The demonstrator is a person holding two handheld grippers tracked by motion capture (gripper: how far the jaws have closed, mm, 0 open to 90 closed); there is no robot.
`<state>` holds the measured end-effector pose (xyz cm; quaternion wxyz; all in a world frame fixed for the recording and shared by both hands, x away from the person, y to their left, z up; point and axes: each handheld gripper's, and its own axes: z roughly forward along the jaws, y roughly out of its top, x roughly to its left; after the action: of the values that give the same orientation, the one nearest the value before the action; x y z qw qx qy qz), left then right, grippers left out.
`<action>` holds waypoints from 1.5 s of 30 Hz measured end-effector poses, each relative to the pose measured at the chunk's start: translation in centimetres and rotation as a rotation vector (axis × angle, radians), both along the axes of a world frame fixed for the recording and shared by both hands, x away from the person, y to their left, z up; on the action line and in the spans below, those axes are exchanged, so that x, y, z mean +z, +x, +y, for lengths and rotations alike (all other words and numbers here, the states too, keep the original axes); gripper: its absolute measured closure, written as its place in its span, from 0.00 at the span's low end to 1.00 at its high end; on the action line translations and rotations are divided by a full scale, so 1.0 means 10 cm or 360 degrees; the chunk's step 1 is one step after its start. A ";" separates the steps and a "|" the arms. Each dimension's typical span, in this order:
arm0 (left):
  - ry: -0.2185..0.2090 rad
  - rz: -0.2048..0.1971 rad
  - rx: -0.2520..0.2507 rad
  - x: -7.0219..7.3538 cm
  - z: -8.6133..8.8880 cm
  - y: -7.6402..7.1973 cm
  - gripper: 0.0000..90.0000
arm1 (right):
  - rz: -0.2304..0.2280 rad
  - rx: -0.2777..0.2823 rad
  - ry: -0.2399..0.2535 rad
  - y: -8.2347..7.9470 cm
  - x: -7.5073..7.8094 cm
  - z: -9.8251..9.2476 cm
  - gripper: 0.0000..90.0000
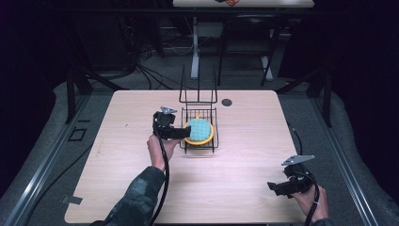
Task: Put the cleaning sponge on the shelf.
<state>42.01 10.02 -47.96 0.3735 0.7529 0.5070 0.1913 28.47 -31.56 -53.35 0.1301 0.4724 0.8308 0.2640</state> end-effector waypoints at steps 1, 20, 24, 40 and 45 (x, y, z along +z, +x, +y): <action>-0.0006 0.0000 0.0006 0.01 0.01 -0.02 0.09 | 0.0000 0.0000 -0.0001 0.00 0.00 0.00 0.09; 0.0063 -0.0004 -0.0055 0.16 0.45 -0.50 0.00 | -0.0022 -0.0005 -0.0001 -0.01 0.01 0.00 0.04; 0.0085 0.0010 -0.0055 0.14 0.56 -0.62 0.00 | -0.0030 -0.0011 -0.0015 0.00 -0.01 0.01 0.00; 0.0138 0.0084 -0.0018 -0.09 0.90 -1.04 0.00 | -0.0036 -0.0004 -0.0069 0.00 -0.02 0.03 0.01; 0.0166 0.0097 -0.0055 -0.20 0.96 -1.15 0.00 | -0.0049 0.0007 -0.0062 -0.01 -0.02 0.04 0.02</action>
<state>30.54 19.61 -49.93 0.3214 0.7854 0.4946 0.1879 28.40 -31.15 -53.56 0.1514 0.4638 0.8347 0.2555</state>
